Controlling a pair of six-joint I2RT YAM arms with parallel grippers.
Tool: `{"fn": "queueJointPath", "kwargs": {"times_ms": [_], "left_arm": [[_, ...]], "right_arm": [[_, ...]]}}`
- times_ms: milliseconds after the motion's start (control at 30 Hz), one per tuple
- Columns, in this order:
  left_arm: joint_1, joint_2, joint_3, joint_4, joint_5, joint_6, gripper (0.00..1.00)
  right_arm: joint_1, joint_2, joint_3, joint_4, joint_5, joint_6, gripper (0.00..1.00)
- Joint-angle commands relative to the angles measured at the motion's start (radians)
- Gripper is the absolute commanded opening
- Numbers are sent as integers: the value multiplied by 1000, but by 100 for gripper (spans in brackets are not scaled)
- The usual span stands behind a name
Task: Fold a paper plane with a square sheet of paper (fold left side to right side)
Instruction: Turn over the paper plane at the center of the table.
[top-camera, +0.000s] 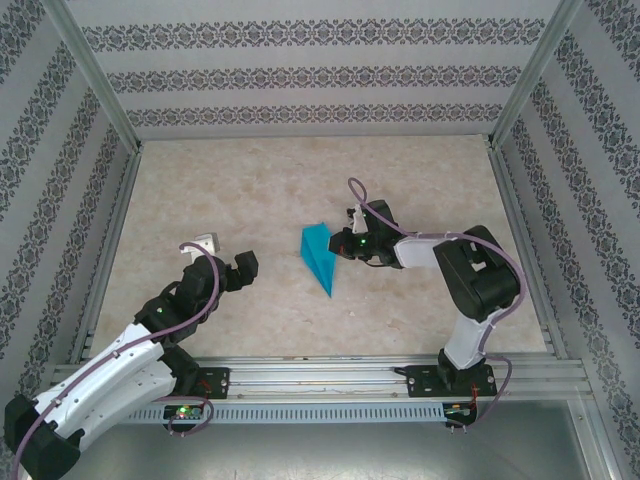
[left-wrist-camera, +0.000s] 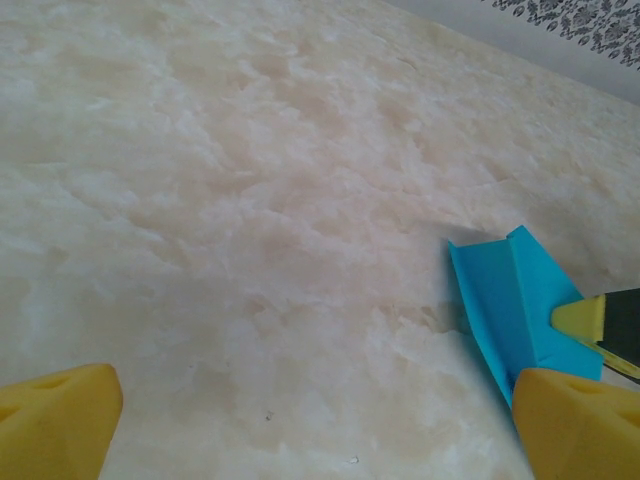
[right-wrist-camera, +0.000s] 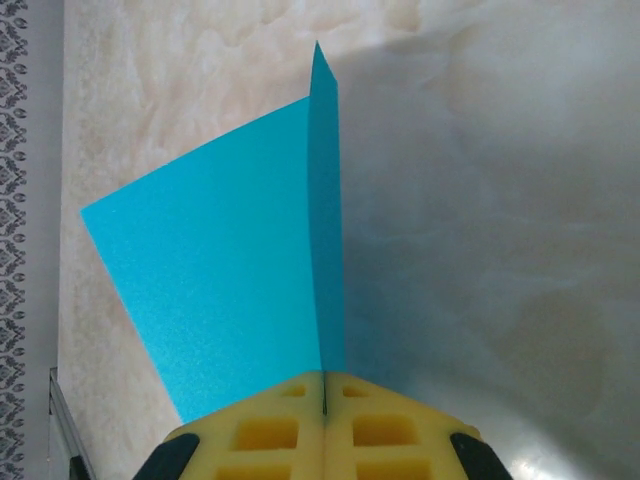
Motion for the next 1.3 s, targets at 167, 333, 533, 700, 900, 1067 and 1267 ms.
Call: {"fn": "queueJointPath", "kwargs": {"times_ms": [167, 333, 533, 700, 900, 1067, 1267], "left_arm": [[17, 22, 23, -26, -25, -7, 100], [19, 36, 23, -19, -20, -7, 100], [18, 42, 19, -10, -11, -6, 100], [18, 40, 18, -13, -12, 0, 100], [19, 27, 17, -17, -19, 16, 100], [23, 0, 13, -13, -33, 38, 100], [27, -21, 7, -14, -34, 57, 100]], "right_arm": [[-18, 47, -46, 110, -21, -10, 2], [-21, 21, -54, 100, -15, -15, 9], [-21, -11, -53, 79, -14, -23, 18], [-21, -40, -59, 50, 7, -33, 31], [-21, -147, -61, -115, 109, -84, 45], [9, -269, 6, -432, 243, -163, 55], [108, -264, 135, -696, 299, -185, 56]]}}
